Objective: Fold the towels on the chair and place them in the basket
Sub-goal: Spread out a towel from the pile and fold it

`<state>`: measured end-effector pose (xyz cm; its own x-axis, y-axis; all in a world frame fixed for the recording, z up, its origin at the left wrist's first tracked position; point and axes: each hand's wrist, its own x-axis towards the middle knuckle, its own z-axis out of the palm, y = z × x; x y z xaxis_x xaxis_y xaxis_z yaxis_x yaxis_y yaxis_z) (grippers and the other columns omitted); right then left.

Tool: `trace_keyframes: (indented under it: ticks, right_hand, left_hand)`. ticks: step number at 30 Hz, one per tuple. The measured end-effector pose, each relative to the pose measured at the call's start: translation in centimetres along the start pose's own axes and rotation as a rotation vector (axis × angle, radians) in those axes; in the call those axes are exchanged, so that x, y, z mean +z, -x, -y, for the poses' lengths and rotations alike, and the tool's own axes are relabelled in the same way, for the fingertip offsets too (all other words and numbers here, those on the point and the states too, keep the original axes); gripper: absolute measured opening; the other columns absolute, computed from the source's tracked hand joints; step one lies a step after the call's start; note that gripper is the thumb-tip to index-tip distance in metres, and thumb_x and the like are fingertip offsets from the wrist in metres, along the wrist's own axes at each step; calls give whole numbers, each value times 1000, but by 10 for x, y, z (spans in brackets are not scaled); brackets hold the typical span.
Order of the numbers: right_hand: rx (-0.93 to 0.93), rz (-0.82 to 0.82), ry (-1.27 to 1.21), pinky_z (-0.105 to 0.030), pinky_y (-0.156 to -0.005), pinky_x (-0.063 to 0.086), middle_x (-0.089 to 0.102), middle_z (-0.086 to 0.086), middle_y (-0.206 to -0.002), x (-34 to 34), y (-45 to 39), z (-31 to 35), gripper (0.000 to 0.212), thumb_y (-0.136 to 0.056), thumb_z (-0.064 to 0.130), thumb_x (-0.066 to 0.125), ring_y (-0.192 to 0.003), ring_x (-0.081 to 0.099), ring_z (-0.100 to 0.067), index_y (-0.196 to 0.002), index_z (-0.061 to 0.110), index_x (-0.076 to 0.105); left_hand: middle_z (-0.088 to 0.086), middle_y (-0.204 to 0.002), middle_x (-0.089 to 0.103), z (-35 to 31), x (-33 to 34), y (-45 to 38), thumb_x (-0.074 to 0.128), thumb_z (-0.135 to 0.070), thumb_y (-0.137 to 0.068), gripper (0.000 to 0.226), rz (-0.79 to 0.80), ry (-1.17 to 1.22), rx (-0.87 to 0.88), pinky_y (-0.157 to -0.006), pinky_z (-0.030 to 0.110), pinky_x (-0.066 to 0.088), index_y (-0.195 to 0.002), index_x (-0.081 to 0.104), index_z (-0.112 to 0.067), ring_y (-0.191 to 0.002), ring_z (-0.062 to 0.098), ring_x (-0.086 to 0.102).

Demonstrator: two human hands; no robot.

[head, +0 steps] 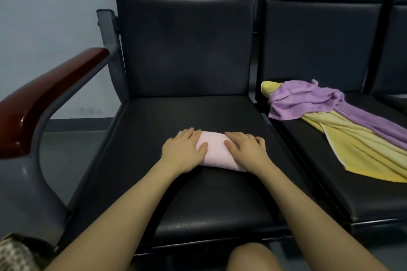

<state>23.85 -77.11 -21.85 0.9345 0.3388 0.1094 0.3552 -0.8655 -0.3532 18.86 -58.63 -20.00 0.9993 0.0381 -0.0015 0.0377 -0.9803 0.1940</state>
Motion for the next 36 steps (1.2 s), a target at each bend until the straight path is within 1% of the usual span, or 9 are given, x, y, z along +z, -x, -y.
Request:
trace_keyframes:
  ticks: [4, 8, 10, 14, 17, 22, 27, 31, 36]
  right_hand:
    - [8, 11, -100, -32, -101, 14, 48, 13, -139, -1, 11, 3, 38, -101, 41, 36, -127, 38, -14, -135, 35, 51]
    - [104, -50, -384, -26, -94, 13, 61, 14, -118, -8, 17, 8, 32, -100, 32, 37, -109, 46, -6, -111, 31, 67]
    - [135, -99, -403, -24, -90, 14, 63, 14, -107, -9, 19, 7, 27, -98, 28, 43, -107, 50, -7, -108, 30, 68]
    - [132, -65, -318, -26, -91, 14, 60, 13, -108, -10, 26, 0, 27, -94, 35, 54, -114, 51, -11, -119, 31, 64]
    - [45, -28, -171, -31, -94, 14, 59, 11, -122, -11, 33, -3, 34, -95, 39, 50, -119, 43, -14, -128, 33, 57]
    - [17, 14, -113, -34, -104, 15, 58, 6, -122, -12, 43, 2, 40, -98, 38, 46, -116, 47, -15, -136, 29, 49]
    - [-26, 43, -62, -35, -106, 18, 56, 3, -116, -12, 46, 12, 40, -98, 31, 43, -108, 51, -16, -137, 27, 45]
    - [-38, 21, -73, -35, -105, 17, 54, 1, -122, -8, 51, 14, 40, -98, 28, 42, -110, 50, -15, -137, 25, 42]
    - [-58, -3, -88, -35, -110, 17, 50, -1, -129, -6, 63, 18, 44, -100, 27, 40, -115, 48, -16, -143, 26, 34]
  left_hand:
    - [-4, -143, 41, 4, -8, 12, 27, -38, -100, 45, -43, 23, 7, -91, 33, 39, -142, 37, -25, -121, 19, 48]
    - [-5, -133, 51, 13, -7, 21, 33, -32, -100, 37, -139, 264, -51, -92, 32, 43, -128, 56, -22, -112, 18, 53]
    - [-6, -135, 50, 16, -4, 27, 39, -30, -100, 35, -233, 374, -88, -93, 30, 42, -127, 59, -18, -115, 17, 52]
    - [-3, -128, 51, 22, -1, 33, 46, -39, -97, 39, -297, 220, -183, -92, 33, 36, -131, 57, -25, -114, 20, 48]
    - [1, -127, 52, 22, -7, 31, 48, -44, -95, 40, -228, 193, -262, -95, 36, 34, -133, 54, -32, -116, 24, 47]
    - [6, -130, 58, 15, -5, 34, 36, -41, -99, 42, -125, 78, -258, -98, 37, 32, -140, 45, -33, -120, 28, 51]
    - [3, -139, 50, 14, -12, 37, 34, -40, -98, 44, -62, 253, -303, -103, 41, 26, -142, 39, -36, -126, 28, 45]
    - [8, -138, 48, 10, -11, 43, 38, -47, -95, 53, 12, 147, -273, -104, 44, 25, -146, 26, -40, -126, 31, 43]
    - [9, -129, 49, 11, -8, 56, 45, -45, -93, 52, -78, 202, -245, -101, 45, 28, -143, 30, -42, -118, 30, 48]
